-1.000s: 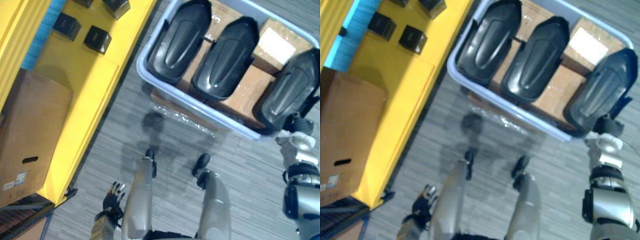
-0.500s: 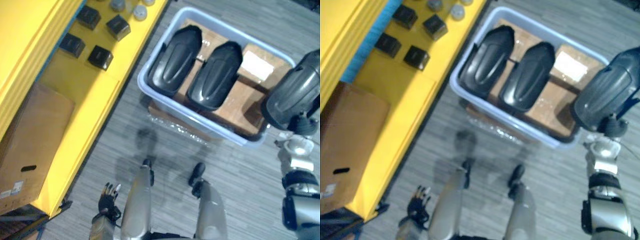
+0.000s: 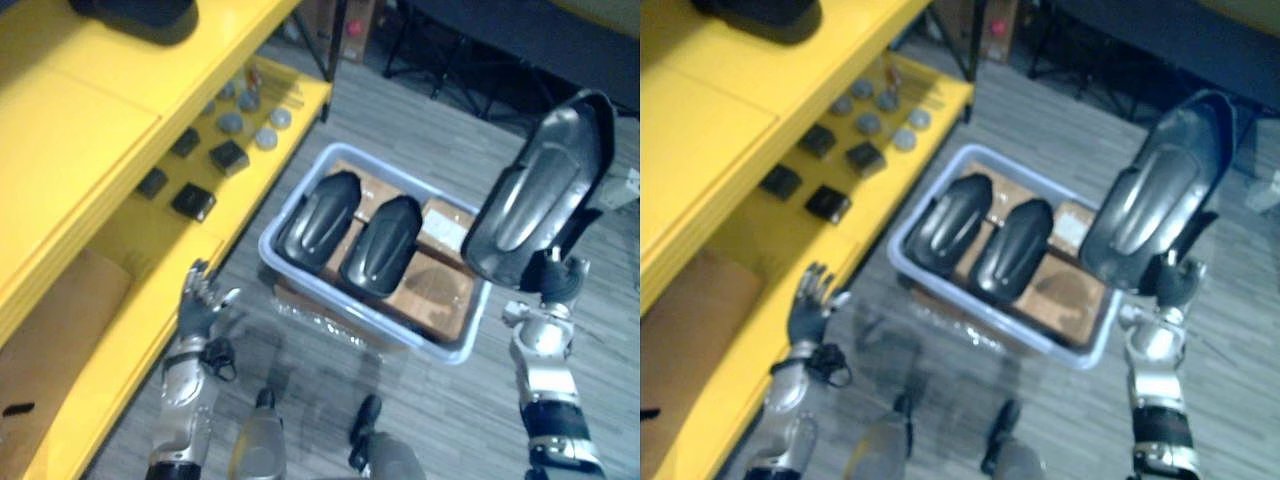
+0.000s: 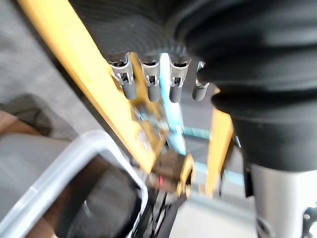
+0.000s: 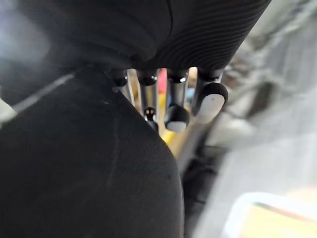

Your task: Walk over and take plastic housings, then place them on the shelf

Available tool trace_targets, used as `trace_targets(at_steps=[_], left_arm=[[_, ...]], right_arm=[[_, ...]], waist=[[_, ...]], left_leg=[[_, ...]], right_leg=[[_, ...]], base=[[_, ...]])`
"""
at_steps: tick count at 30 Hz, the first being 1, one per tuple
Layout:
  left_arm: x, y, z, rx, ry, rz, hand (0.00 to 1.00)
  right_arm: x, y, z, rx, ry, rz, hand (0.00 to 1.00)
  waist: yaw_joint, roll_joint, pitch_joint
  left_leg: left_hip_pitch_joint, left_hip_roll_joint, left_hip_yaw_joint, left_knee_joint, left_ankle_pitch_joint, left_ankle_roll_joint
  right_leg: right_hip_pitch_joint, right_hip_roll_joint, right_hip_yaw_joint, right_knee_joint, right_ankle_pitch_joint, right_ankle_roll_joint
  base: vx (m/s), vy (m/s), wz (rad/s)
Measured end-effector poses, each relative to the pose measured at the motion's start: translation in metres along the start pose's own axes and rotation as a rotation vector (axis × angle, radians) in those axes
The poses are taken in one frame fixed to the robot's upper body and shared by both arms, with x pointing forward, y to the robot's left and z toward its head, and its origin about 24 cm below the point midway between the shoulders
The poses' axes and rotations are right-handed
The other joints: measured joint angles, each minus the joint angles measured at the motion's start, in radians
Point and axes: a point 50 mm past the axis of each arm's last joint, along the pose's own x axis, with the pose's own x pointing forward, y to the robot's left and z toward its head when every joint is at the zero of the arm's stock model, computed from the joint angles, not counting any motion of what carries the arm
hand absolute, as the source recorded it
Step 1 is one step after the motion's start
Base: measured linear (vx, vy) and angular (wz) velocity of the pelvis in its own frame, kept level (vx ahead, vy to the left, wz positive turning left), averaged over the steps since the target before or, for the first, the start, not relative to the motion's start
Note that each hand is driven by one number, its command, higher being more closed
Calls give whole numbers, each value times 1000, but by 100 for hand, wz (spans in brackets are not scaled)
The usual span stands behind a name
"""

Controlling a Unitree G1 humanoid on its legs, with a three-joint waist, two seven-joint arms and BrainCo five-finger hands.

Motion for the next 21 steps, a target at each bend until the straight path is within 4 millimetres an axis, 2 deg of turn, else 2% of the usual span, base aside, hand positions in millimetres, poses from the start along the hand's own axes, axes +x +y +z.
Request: trace_targets(at_steps=[2, 5, 8, 12, 16, 21], left_arm=[[13, -3, 10, 40, 17, -68, 0], [35, -8, 24, 115, 54, -175, 0], [48, -11, 26, 68, 86, -206, 0], [51, -25, 24, -37, 124, -280, 0], [50, -27, 14, -77, 191, -282, 0], [49, -36, 0, -137, 314, -303, 0]], right_arm=[[0, 7, 15, -38, -86, 78, 100], [-3, 18, 25, -70, -148, 185, 100], [-4, 25, 37, -72, -216, 270, 100], [-5, 40, 52, -64, -286, 371, 100], [-10, 50, 67, -52, -363, 452, 100], [-18, 62, 69, -48, -373, 556, 100]], waist=[[-10, 10, -37], [-23, 12, -72], [-33, 14, -80], [-50, 16, -82], [-53, 16, -82], [-51, 16, -82]], left_leg=[[56, -3, 19, -45, 4, -4], [93, -7, 45, -78, 16, -10], [96, -8, 50, -81, 20, -15], [123, -1, 51, -89, 24, -17], [123, -1, 50, -93, 30, -16], [122, -2, 50, -121, 58, -14]], right_leg=[[30, -1, 8, -21, 2, 3], [50, -1, 30, -44, 7, 6], [56, 1, 34, -63, 18, 8], [77, 9, 36, -63, 20, 5], [75, 10, 39, -64, 23, 1], [63, 13, 39, -64, 30, -9]], base=[[109, -3, -22], [56, 1, -18], [13, -14, -11], [-13, -9, -2], [-67, -11, -2], [-88, -28, 2]])
